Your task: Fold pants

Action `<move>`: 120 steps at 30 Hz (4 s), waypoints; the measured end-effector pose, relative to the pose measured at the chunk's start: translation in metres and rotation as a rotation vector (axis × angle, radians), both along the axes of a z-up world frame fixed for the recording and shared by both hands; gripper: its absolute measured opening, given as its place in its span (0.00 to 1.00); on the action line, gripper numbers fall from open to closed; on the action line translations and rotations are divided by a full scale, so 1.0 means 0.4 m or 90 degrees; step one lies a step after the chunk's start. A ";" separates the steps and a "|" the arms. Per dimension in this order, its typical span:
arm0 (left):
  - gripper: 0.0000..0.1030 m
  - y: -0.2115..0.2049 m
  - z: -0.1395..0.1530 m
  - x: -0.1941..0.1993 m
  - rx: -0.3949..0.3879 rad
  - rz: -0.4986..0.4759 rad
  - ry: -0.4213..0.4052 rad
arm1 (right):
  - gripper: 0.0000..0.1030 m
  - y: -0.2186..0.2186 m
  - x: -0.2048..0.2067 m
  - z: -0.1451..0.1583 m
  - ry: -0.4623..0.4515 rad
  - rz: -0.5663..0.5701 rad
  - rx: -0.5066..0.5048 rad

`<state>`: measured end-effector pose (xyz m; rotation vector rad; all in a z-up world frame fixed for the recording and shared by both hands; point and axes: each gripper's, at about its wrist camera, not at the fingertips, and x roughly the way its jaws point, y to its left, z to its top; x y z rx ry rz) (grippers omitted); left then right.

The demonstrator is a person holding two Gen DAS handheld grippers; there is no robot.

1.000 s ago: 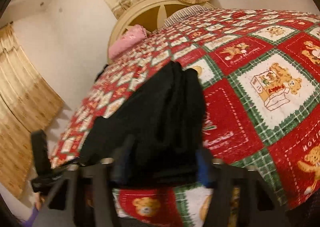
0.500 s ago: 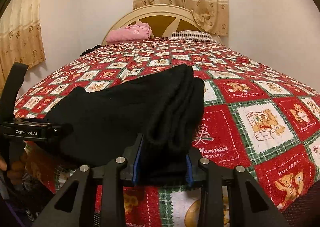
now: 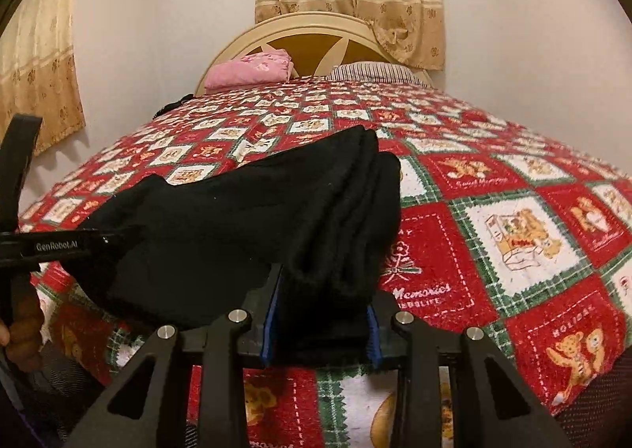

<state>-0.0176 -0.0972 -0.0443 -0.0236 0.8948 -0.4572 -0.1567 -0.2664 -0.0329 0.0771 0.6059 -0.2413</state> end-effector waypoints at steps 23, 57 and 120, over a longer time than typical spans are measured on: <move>0.19 0.041 0.087 -0.017 0.008 0.002 -0.101 | 0.34 0.120 -0.007 0.115 -0.060 0.025 -0.084; 0.19 0.383 0.135 0.125 0.029 0.188 -0.137 | 0.34 0.396 0.253 0.149 -0.109 0.179 -0.033; 0.42 0.583 -0.017 0.353 0.173 0.310 -0.069 | 0.36 0.569 0.588 0.045 0.002 0.250 -0.027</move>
